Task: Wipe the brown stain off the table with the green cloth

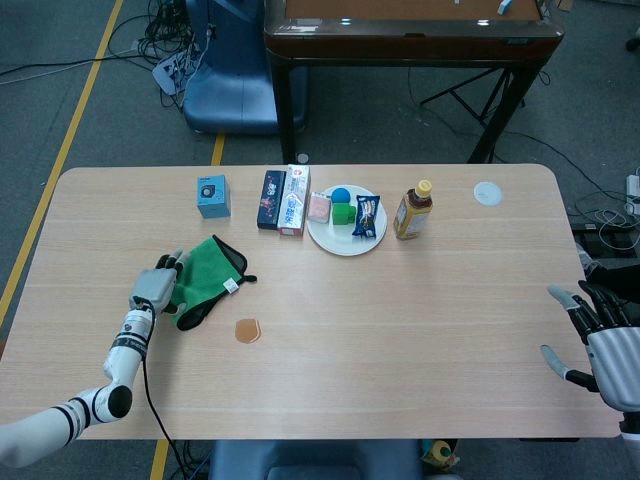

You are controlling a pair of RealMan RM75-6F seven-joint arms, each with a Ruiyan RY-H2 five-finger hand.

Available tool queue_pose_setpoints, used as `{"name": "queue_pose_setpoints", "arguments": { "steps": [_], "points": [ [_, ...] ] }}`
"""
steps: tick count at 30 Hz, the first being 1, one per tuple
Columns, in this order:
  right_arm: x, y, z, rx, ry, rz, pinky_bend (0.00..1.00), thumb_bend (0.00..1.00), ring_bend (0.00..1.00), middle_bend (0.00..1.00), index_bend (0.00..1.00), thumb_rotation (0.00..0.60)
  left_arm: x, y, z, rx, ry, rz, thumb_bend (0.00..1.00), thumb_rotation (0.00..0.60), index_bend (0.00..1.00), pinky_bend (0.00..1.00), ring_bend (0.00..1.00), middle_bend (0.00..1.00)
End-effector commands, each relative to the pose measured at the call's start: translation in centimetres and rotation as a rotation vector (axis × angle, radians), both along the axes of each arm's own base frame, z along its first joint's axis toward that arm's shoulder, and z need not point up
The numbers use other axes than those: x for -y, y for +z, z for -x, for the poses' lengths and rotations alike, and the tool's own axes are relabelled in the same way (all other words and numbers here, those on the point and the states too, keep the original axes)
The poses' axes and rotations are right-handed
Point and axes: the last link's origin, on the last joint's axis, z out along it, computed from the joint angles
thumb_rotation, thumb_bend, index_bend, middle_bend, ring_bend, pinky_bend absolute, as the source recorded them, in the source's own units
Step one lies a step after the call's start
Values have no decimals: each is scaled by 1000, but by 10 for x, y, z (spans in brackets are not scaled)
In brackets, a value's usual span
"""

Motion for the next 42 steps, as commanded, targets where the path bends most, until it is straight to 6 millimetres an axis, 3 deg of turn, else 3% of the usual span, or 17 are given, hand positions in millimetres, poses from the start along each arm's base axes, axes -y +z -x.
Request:
{"name": "queue_pose_setpoints", "arguments": {
  "steps": [1, 8, 12, 17, 23, 26, 34, 42],
  "points": [
    [0, 0, 0, -1, -1, -1, 105, 368, 100, 242, 149, 600, -1, -3, -3, -15, -34, 29, 224, 600, 0, 353, 0, 0],
    [0, 1, 2, -1, -7, 3, 105, 368, 100, 242, 149, 600, -5, -13, -8, -108, -134, 89, 224, 600, 19, 298, 0, 0],
    [-2, 2, 2, -2, -7, 8, 105, 368, 100, 242, 149, 600, -10, -19, -10, -149, -164, 106, 224, 600, 184, 308, 15, 0],
    [-4, 5, 3, -4, -13, 16, 105, 368, 100, 242, 149, 600, -14, -23, -10, -152, -168, 106, 224, 600, 355, 477, 194, 65],
    [-5, 6, 3, -4, -13, 20, 105, 368, 100, 242, 149, 600, -13, -22, -10, -133, -175, 93, 225, 600, 510, 745, 457, 341],
    [-5, 6, 3, -3, -11, 20, 105, 369, 100, 242, 149, 600, -12, -20, -11, -110, -179, 91, 225, 600, 556, 819, 540, 450],
    [-4, 4, 2, -1, -4, 14, 105, 368, 100, 242, 149, 600, -4, -13, -24, 10, -183, 91, 225, 600, 570, 841, 574, 501],
    [-6, 6, 2, -2, -5, 19, 105, 368, 100, 242, 149, 600, 5, -22, -33, 54, -192, 139, 225, 600, 554, 841, 572, 501]
  ]
}}
